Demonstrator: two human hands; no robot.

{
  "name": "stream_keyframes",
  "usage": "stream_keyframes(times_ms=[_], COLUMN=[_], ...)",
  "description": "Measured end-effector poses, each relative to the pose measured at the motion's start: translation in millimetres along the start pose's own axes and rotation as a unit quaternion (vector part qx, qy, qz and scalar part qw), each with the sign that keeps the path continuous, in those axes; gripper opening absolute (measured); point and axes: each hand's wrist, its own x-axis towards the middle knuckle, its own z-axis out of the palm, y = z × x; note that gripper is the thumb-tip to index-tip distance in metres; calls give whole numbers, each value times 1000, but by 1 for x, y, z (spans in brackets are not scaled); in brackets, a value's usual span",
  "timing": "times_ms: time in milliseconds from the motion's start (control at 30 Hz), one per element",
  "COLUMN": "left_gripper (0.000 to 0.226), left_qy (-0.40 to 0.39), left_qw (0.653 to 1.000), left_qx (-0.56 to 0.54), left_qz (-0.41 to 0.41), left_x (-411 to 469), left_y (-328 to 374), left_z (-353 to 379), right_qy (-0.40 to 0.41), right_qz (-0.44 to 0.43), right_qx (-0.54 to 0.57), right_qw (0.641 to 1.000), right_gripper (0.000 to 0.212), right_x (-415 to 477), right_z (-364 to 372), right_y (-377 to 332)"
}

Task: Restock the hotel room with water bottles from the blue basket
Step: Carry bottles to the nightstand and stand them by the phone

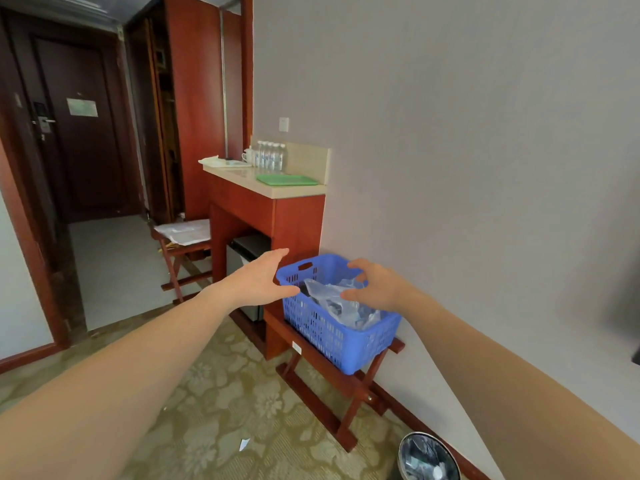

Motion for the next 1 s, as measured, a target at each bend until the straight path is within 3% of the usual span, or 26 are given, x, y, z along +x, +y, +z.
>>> stream_keyframes(times_ms=[200,367,633,1000], left_gripper=[104,114,112,110], left_qy=[-23,-100,-157,-229], left_qw=[997,991,981,964], left_qx=[75,86,102,110], left_qz=[16,26,45,82], left_x=[86,161,267,368], left_y=[-28,-53,-92,-118], left_z=[6,2,6,84], right_qy=[-9,-50,-48,-75], right_qz=[-5,20,52,103], right_qx=[-12,-7,4,-36], right_qw=[1000,999,997,991], right_gripper=[90,97,97,104], right_x=[67,135,228,297], right_z=[-6,-14,-3,17], right_y=[21,34,58,131])
